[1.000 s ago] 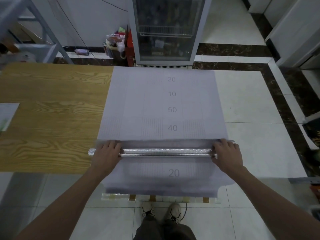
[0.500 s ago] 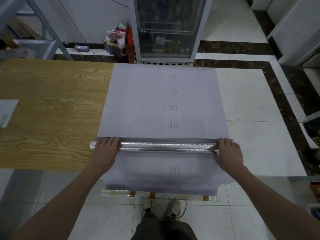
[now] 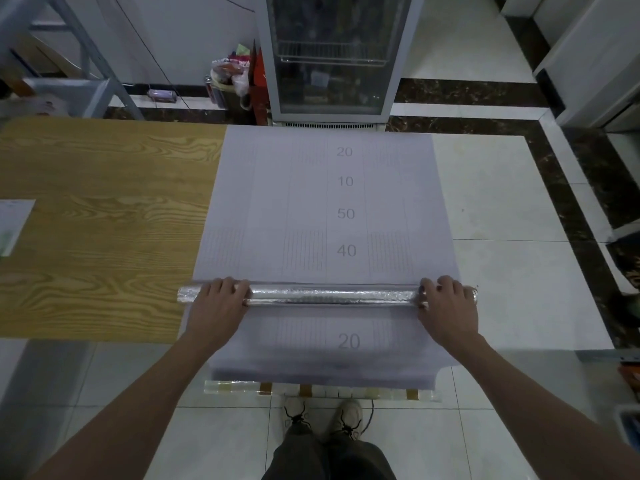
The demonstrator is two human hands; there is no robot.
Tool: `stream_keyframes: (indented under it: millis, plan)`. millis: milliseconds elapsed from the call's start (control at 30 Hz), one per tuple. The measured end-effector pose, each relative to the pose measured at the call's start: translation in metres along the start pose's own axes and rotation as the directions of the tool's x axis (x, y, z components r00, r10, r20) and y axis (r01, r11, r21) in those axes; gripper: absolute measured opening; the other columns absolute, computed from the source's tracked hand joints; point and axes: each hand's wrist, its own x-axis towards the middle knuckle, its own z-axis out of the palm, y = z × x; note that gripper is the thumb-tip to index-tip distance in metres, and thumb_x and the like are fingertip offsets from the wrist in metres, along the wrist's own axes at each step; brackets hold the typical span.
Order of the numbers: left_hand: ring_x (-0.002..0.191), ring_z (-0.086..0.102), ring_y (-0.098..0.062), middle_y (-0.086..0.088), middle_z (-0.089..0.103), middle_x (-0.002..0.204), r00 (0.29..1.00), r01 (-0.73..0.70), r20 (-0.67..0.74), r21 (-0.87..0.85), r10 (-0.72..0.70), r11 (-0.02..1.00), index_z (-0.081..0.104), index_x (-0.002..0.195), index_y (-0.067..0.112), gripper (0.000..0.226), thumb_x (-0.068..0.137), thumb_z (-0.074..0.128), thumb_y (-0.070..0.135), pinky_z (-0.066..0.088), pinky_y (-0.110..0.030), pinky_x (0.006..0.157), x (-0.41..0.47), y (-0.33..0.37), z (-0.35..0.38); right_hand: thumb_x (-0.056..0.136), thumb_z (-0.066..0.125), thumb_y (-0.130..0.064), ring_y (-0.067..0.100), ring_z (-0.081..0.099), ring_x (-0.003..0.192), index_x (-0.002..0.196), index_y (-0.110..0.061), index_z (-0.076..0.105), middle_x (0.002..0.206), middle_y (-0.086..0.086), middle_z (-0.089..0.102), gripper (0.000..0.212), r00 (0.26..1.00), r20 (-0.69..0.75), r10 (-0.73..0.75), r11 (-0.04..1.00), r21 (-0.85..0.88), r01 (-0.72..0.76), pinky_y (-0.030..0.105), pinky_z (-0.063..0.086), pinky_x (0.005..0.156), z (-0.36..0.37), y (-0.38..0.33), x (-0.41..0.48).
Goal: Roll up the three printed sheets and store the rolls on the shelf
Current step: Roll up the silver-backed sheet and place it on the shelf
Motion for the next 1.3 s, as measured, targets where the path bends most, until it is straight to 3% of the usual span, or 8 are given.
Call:
stream_keyframes:
  millis: [233,367,500,600,767,1033,1167,1300]
  plan:
    - [0.084,0.060,-0.034,-0.014,0.061,0.095,0.999,0.036,-0.030,-0.015,-0.036,0.999,0.055,0.107,0.004,0.030,0.081,0.068,0.011,0.050,-0.047,0.073,0.006,0.010,0.004,0.079,0.070,-0.020,0.033,0.059,0.083,0.101,-0.008,0.059,0.091,0.010,0.061,0.027,0.997,-0.062,-0.046,0.998,0.046,0.049,0.045,0.047,0.073,-0.002,-0.013,0.006]
    - [0.084,0.055,-0.032,-0.010,0.057,0.089,0.997,-0.004,-0.075,0.006,0.004,1.000,0.052,0.097,0.010,0.029,0.077,0.066,-0.003,0.045,-0.044,0.076,0.008,0.009,0.008,0.075,0.067,-0.009,0.034,0.061,0.082,0.088,-0.009,0.058,0.085,0.008,0.061,0.016,0.993,-0.085,-0.076,0.989,0.123,0.087,0.044,0.047,0.072,0.001,-0.012,0.006]
    - [0.083,0.051,-0.031,-0.012,0.053,0.093,0.996,0.026,-0.085,0.061,-0.020,0.998,0.055,0.099,0.009,0.022,0.082,0.068,0.004,0.040,-0.042,0.073,0.012,0.006,0.015,0.073,0.072,-0.010,0.034,0.057,0.080,0.089,-0.007,0.061,0.090,0.011,0.060,0.019,0.992,-0.101,-0.081,0.996,0.033,0.085,0.044,0.046,0.071,0.004,-0.014,0.004]
    - [0.079,0.051,-0.029,-0.010,0.054,0.089,0.996,-0.027,-0.088,0.067,0.033,0.997,0.054,0.103,0.008,0.023,0.085,0.069,0.005,0.043,-0.041,0.071,0.015,0.001,0.019,0.072,0.074,-0.007,0.034,0.061,0.079,0.096,-0.007,0.061,0.088,0.010,0.063,0.027,0.986,-0.124,-0.108,0.993,0.041,0.114,0.045,0.048,0.073,0.004,-0.017,0.005]
    - [0.073,0.052,-0.030,-0.010,0.054,0.082,0.988,-0.100,-0.106,0.107,0.111,0.989,0.054,0.097,0.008,0.023,0.081,0.069,0.000,0.044,-0.042,0.068,0.027,-0.006,0.024,0.066,0.077,0.000,0.034,0.062,0.073,0.084,-0.007,0.061,0.082,0.011,0.064,0.025,0.957,-0.214,-0.196,0.972,0.090,0.219,0.044,0.051,0.076,0.008,-0.015,0.016]
    - [0.065,0.059,-0.030,-0.008,0.059,0.073,0.954,-0.238,-0.175,0.054,0.244,0.970,0.057,0.086,0.009,0.027,0.070,0.073,-0.006,0.047,-0.040,0.063,0.037,-0.016,0.017,0.059,0.080,-0.004,0.032,0.062,0.067,0.087,-0.008,0.062,0.078,0.008,0.064,0.033,0.955,-0.189,-0.228,0.963,0.101,0.250,0.038,0.048,0.062,0.012,-0.010,0.023]
    - [0.066,0.059,-0.030,-0.008,0.060,0.073,0.933,-0.241,-0.262,0.062,0.248,0.969,0.057,0.087,0.010,0.011,0.084,0.055,0.000,0.046,-0.041,0.064,0.042,-0.019,-0.004,0.064,0.079,-0.005,0.032,0.063,0.070,0.090,-0.007,0.064,0.081,0.008,0.066,0.030,0.942,-0.255,-0.217,0.963,0.103,0.249,0.039,0.050,0.064,-0.008,-0.002,0.027]
    - [0.066,0.059,-0.030,-0.007,0.060,0.072,0.905,-0.216,-0.357,0.078,0.230,0.973,0.058,0.085,0.010,0.023,0.091,0.036,0.010,0.047,-0.042,0.064,0.062,-0.019,-0.049,0.061,0.079,-0.003,0.033,0.064,0.072,0.091,-0.006,0.065,0.082,0.009,0.066,0.033,0.924,-0.335,-0.182,0.968,0.106,0.229,0.040,0.050,0.066,-0.050,0.008,0.046]
